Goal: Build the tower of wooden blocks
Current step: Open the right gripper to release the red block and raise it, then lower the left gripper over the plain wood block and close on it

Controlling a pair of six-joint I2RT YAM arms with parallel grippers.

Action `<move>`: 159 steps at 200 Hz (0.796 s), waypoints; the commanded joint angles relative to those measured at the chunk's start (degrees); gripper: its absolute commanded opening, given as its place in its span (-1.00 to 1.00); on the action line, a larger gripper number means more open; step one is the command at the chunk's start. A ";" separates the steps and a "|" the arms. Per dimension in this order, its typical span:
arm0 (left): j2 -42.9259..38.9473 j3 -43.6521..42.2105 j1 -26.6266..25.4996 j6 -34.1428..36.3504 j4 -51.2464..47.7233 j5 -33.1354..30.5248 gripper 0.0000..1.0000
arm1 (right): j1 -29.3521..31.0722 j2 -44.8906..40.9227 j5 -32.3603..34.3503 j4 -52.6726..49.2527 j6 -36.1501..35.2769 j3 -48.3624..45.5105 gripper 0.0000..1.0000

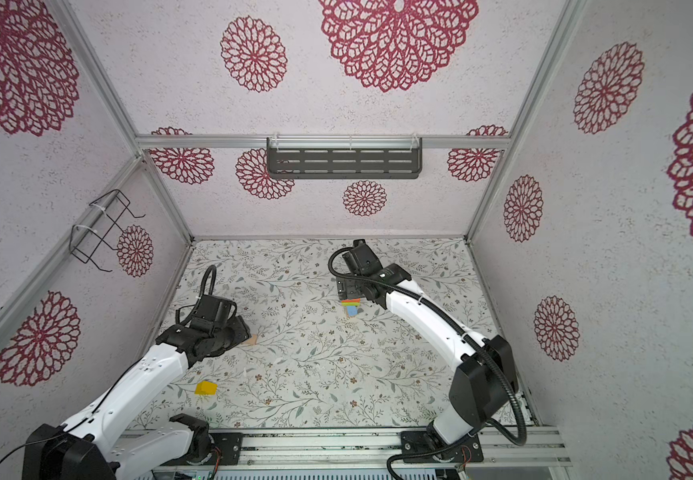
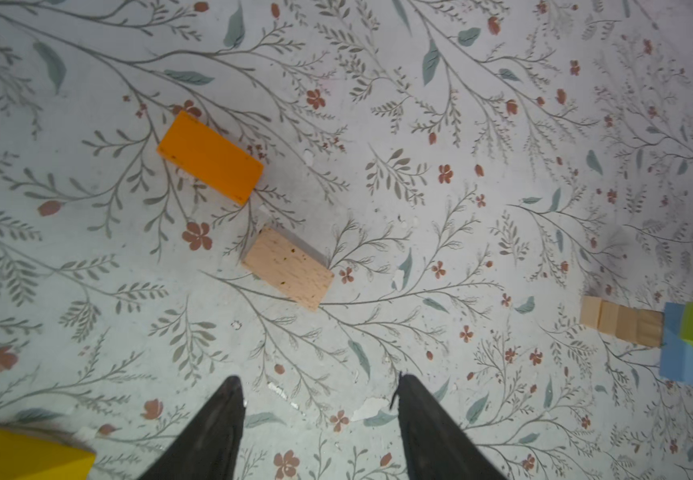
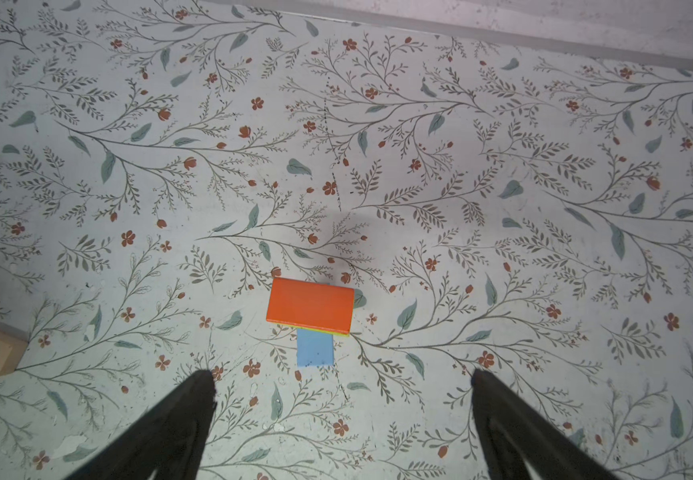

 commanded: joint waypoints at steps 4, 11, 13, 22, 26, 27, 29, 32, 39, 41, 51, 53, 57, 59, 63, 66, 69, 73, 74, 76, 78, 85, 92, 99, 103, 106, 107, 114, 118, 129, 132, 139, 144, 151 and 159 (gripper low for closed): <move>0.91 -1.87 0.23 -5.35 -0.77 -3.12 0.28 | -0.63 -1.96 -0.66 5.79 -2.26 -3.19 0.97; 1.38 -2.90 0.28 -6.26 0.30 -3.47 0.30 | -0.63 -2.21 -0.96 6.85 -2.57 -4.19 0.97; 1.49 -3.27 0.24 -6.53 0.65 -3.49 0.31 | -0.63 -2.27 -1.04 7.17 -2.74 -4.58 0.97; 2.26 -4.79 0.25 -7.61 2.90 -3.42 0.39 | -0.85 -2.29 -1.48 8.66 -3.54 -5.82 0.97; 2.65 -5.41 0.23 -8.07 3.98 -3.28 0.41 | -0.94 -2.14 -1.67 9.08 -3.99 -6.31 0.97; 2.72 -5.53 0.27 -8.21 4.31 -3.21 0.42 | -1.00 -2.08 -1.68 9.18 -4.08 -6.37 0.97; 2.97 -5.86 0.33 -8.35 4.80 -3.06 0.42 | -1.10 -1.97 -1.73 9.29 -4.26 -6.51 0.97; 3.29 -6.14 0.32 -8.54 5.47 -2.89 0.43 | -1.22 -1.75 -1.71 9.42 -4.40 -6.73 0.97; 4.31 -6.60 0.31 -8.84 6.94 -2.73 0.44 | -1.54 -1.23 -1.73 9.31 -4.73 -6.94 0.97; 4.66 -6.73 0.38 -8.93 7.24 -2.69 0.45 | -1.69 -1.12 -1.74 9.26 -4.79 -6.89 0.98; 6.43 -6.97 0.38 -9.23 8.85 -2.49 0.50 | -2.15 -0.95 -1.90 9.55 -5.05 -7.46 0.97; 6.77 -6.97 0.40 -9.22 9.14 -2.42 0.50 | -2.22 -1.01 -1.94 9.71 -5.05 -7.64 0.97; 7.60 -6.91 0.40 -9.26 9.68 -2.29 0.53 | -2.33 -1.12 -2.14 10.06 -5.13 -8.02 0.97; 8.05 -6.89 0.40 -9.28 9.90 -2.12 0.54 | -2.40 -1.20 -2.30 10.30 -5.13 -8.26 0.98; 8.85 -6.74 0.51 -9.31 10.34 -2.01 0.57 | -2.55 -1.50 -2.61 10.76 -5.20 -8.78 0.97; 9.42 -6.59 0.49 -9.28 10.57 -1.82 0.58 | -2.70 -1.62 -2.85 11.06 -5.21 -9.12 0.97; 9.99 -6.43 0.49 -9.31 10.73 -1.82 0.60 | -2.81 -1.77 -3.03 11.45 -5.19 -9.34 0.98; 10.64 -6.10 0.52 -9.35 10.91 -1.76 0.62 | -2.89 -1.96 -3.33 11.81 -5.23 -9.71 0.98; 10.76 -6.05 0.55 -9.38 10.94 -1.75 0.62 | -2.90 -1.99 -3.39 11.86 -5.23 -9.79 0.98; 11.08 -5.97 0.50 -9.39 11.07 -1.88 0.63 | -2.98 -2.01 -3.45 12.05 -5.16 -9.96 0.98; 11.30 -5.89 0.56 -9.44 11.23 -1.87 0.63 | -3.00 -2.09 -3.51 12.25 -5.18 -10.09 0.97; 11.96 -5.68 0.58 -9.48 11.98 -1.88 0.64 | -3.08 -2.27 -3.62 12.57 -5.21 -10.55 0.97; 12.46 -5.59 0.62 -9.57 12.86 -1.92 0.66 | -3.09 -2.28 -3.62 12.77 -5.14 -10.74 0.97; 12.91 -5.42 0.65 -9.57 13.38 -1.99 0.67 | -3.18 -2.21 -3.61 12.94 -5.10 -10.97 0.98; 13.26 -5.24 0.66 -9.53 13.53 -2.08 0.67 | -3.17 -2.20 -3.62 12.96 -5.08 -11.02 0.97; 13.59 -5.02 0.67 -9.49 13.64 -2.23 0.68 | -3.18 -2.15 -3.59 12.96 -5.09 -11.05 0.97; 13.63 -4.94 0.71 -9.45 13.67 -2.25 0.68 | -3.18 -2.13 -3.56 12.96 -5.07 -11.08 0.97; 14.37 -4.62 0.88 -9.29 13.75 -2.36 0.69 | -3.17 -2.03 -3.53 13.05 -5.09 -11.10 0.97; 14.77 -4.39 0.97 -9.18 13.85 -2.44 0.70 | -3.12 -2.02 -3.53 13.05 -5.12 -11.20 0.98; 16.09 -4.01 1.47 -9.01 14.57 -2.19 0.70 | -3.14 -1.93 -3.53 13.13 -5.09 -11.32 0.97; 16.40 -3.94 1.58 -8.90 14.85 -2.11 0.71 | -3.17 -1.93 -3.58 13.11 -5.12 -11.35 0.98; 17.19 -3.77 1.93 -8.79 15.47 -1.63 0.71 | -3.18 -1.89 -3.58 13.14 -5.07 -11.31 0.97; 17.80 -3.60 2.06 -8.70 15.96 -1.42 0.71 | -3.18 -1.93 -3.61 13.12 -5.12 -11.35 0.97; 18.68 -3.33 2.26 -8.54 16.48 -1.24 0.71 | -3.18 -1.91 -3.54 13.13 -5.09 -11.36 0.98; 19.73 -2.89 2.49 -8.24 16.97 -1.09 0.72 | -3.18 -2.02 -3.53 13.13 -5.09 -11.33 0.98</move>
